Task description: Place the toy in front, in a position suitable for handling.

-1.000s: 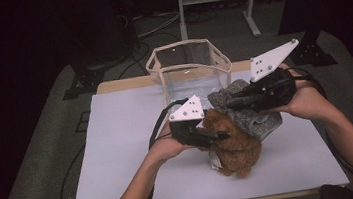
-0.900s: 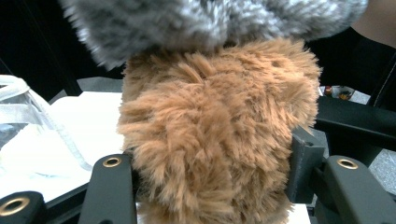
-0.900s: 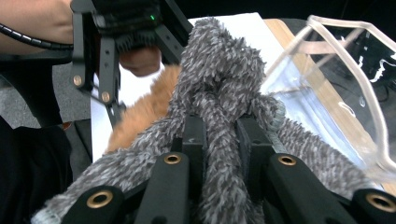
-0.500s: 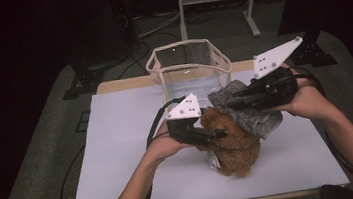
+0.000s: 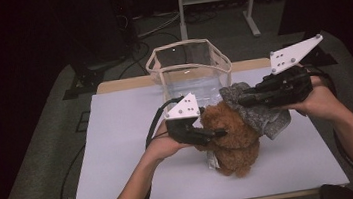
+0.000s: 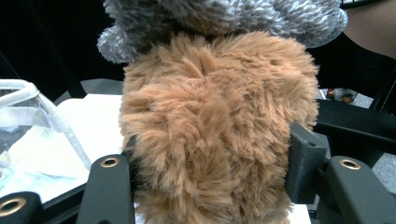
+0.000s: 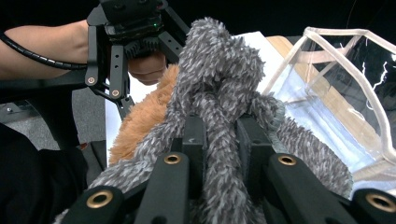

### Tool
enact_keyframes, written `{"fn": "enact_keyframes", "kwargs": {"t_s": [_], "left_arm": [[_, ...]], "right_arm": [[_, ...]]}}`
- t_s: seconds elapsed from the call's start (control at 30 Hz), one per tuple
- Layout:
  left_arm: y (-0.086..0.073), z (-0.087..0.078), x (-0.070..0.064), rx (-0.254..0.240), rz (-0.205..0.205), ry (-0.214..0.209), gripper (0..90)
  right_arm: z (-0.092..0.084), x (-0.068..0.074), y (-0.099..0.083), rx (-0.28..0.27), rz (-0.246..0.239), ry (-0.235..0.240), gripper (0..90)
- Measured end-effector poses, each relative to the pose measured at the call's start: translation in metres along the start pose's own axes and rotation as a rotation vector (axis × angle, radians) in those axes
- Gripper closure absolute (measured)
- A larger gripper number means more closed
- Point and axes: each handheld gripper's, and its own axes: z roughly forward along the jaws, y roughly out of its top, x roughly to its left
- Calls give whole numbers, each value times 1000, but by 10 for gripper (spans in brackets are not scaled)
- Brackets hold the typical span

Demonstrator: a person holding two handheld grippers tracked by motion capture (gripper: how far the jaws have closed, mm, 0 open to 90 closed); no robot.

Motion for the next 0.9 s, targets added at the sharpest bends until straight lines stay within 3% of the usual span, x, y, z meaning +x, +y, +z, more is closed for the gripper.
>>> {"fn": "enact_keyframes", "kwargs": {"t_s": [0.13,0.33,0.43,0.67,0.7,0.77,0.9], "left_arm": [[3,2,0,10,12,-1,411],[3,2,0,24,17,4,406],[3,-2,1,18,12,11,406],[1,-9,4,16,0,27,402],[0,-11,5,16,-5,32,401],[-1,-14,5,14,-14,36,400],[-9,-30,7,17,-28,52,395]], "right_arm": [[4,2,5,22,-17,1,753],[29,7,22,38,-59,35,752],[26,8,22,30,-64,27,752],[-3,1,-1,-27,-7,-1,751],[-10,0,-10,-54,16,-4,751],[-12,-1,-14,-65,22,-4,750],[-6,-8,-34,-112,80,26,749]]}}
